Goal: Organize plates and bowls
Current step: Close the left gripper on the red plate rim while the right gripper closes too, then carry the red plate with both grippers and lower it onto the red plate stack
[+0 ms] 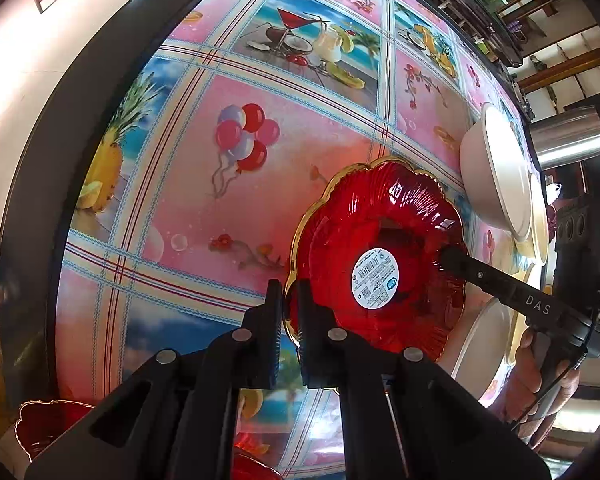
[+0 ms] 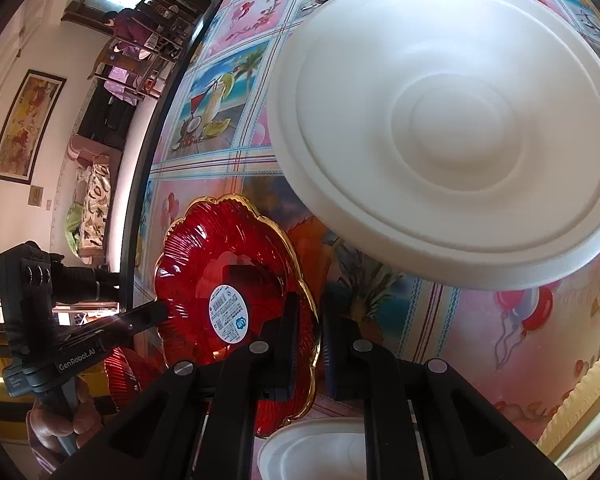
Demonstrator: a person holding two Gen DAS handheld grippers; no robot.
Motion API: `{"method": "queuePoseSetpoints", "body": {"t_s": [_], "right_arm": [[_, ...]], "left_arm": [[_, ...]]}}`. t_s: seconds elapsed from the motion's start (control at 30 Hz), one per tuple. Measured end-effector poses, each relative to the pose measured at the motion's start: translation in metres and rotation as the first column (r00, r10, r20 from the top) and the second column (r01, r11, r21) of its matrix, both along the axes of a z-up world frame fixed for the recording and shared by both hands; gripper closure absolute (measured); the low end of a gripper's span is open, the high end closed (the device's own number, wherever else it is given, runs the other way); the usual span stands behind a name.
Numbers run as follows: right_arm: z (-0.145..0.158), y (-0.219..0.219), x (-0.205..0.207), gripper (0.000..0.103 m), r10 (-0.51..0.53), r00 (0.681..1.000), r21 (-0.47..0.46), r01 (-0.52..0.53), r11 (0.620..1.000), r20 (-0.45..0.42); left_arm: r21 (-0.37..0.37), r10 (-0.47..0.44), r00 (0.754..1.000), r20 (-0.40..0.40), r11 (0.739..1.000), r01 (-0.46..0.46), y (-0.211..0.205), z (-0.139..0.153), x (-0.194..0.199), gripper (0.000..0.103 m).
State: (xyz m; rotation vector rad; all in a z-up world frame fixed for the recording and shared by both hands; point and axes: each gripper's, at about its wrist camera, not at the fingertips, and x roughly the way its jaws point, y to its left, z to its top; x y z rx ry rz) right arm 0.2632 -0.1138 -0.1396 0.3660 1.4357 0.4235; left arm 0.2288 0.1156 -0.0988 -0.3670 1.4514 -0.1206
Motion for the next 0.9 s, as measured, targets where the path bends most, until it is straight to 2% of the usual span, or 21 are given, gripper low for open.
{"method": "queuePoseSetpoints", "body": {"t_s": [0.23, 0.5, 0.73, 0.9], "right_arm": [[0.011, 0.009, -0.006, 0.093, -0.011, 0.999, 0.0, 0.011, 1.0, 0.043], [0.053, 0.025, -0.029, 0.096, -0.022, 0.988, 0.033, 0.017, 0.999, 0.151], [0.091, 0.058, -0.074, 0.097, 0.017, 0.971, 0.051, -0.03, 0.998, 0.24], [0.095, 0.099, -0.11, 0.097, 0.092, 0.963, 0.045, -0.106, 0.993, 0.252]], "left_arm": [[-0.017, 0.021, 0.999, 0.024, 1.0, -0.021, 0.012, 0.01, -0.004, 0.098], [-0.022, 0.031, 0.996, 0.086, 0.999, -0.029, 0.035, 0.045, -0.024, 0.097], [0.045, 0.023, 0.99, 0.136, 0.999, -0.029, 0.062, 0.081, -0.068, 0.097], [0.091, 0.046, 0.99, 0.132, 0.994, -0.058, 0.094, 0.086, -0.108, 0.097]]}}
